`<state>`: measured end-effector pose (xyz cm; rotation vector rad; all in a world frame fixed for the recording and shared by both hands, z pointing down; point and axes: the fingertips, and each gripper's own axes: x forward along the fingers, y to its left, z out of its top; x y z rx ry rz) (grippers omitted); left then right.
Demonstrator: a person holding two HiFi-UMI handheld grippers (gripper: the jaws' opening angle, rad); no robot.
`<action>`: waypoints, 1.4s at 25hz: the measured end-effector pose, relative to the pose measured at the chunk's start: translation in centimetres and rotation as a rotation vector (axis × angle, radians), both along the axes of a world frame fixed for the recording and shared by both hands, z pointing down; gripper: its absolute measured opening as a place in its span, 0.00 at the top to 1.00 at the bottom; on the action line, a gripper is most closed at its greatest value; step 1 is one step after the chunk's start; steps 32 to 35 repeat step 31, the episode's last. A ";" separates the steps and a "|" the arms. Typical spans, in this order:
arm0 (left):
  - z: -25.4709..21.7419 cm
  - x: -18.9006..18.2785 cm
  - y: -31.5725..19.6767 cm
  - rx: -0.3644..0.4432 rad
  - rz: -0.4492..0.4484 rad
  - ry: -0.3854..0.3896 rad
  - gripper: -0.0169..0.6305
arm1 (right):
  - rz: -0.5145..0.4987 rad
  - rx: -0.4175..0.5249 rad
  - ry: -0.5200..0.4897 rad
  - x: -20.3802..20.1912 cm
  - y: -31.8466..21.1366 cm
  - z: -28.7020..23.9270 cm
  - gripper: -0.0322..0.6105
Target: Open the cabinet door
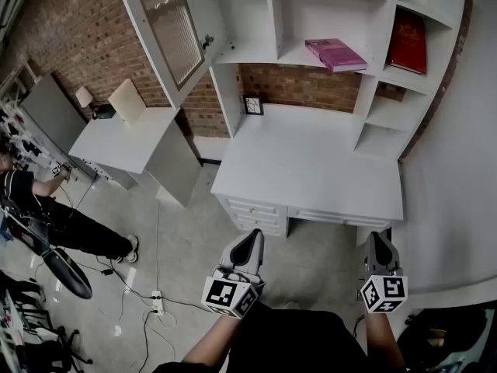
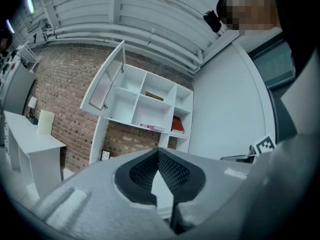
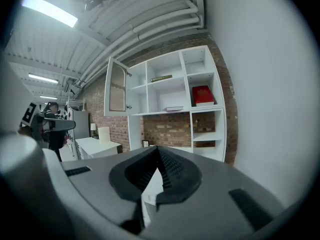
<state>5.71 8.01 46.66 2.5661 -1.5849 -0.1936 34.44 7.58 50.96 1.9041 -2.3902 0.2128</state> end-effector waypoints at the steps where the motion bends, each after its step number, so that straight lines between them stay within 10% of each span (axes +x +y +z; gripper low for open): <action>1: 0.1 0.1 0.0 0.003 0.002 -0.004 0.95 | 0.003 0.007 0.009 0.2 0.1 -0.2 0.95; 35: 3.2 -4.0 -0.1 -0.030 0.038 -0.027 0.95 | -0.004 0.043 0.067 -6.5 -0.5 0.0 0.95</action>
